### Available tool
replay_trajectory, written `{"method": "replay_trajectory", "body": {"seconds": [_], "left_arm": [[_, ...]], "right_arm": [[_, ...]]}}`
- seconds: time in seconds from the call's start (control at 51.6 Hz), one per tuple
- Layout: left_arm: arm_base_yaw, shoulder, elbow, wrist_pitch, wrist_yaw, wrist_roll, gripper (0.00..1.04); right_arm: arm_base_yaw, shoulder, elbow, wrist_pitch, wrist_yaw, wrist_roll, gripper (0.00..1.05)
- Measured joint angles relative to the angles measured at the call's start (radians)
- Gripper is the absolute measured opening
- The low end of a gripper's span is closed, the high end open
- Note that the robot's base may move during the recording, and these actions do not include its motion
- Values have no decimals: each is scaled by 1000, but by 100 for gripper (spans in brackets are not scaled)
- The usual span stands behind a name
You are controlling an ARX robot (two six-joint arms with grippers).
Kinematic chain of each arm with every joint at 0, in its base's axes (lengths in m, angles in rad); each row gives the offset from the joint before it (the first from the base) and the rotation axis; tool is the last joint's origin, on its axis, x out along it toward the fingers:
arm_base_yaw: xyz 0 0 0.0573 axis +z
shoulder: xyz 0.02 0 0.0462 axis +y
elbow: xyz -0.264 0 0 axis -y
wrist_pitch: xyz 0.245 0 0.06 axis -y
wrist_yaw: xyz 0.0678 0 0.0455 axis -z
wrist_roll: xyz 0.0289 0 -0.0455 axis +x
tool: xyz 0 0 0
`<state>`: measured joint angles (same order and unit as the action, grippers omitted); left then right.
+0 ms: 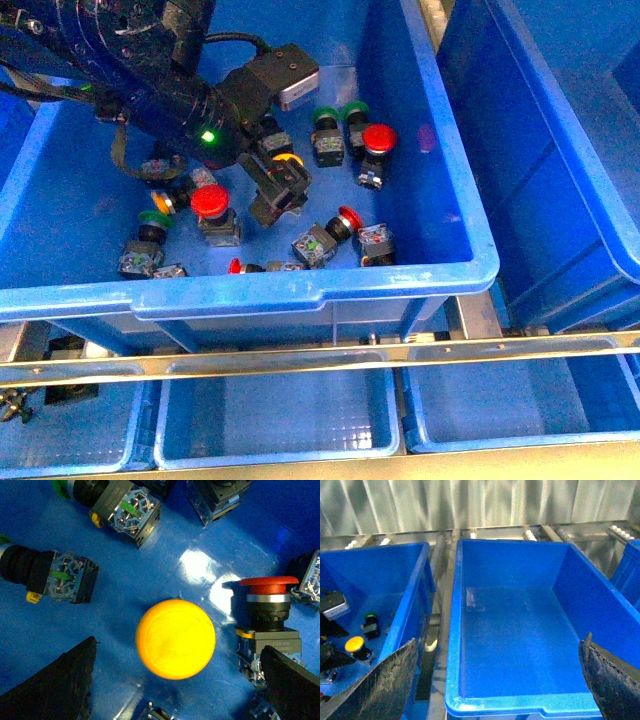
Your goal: Pick red and yellow buttons and place in box
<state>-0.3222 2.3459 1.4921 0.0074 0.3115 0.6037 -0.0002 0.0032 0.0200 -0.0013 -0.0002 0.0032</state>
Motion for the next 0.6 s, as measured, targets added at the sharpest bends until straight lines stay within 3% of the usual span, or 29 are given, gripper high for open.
{"method": "replay_trajectory", "body": {"seconds": [0.271, 0.601], "left_arm": [[-18, 28, 29, 1, 4, -19, 95], [-20, 30, 29, 4, 3, -27, 47]], "right_arm": [[0, 0, 0, 0, 0, 0, 98], [0, 0, 0, 0, 0, 0, 98]]}}
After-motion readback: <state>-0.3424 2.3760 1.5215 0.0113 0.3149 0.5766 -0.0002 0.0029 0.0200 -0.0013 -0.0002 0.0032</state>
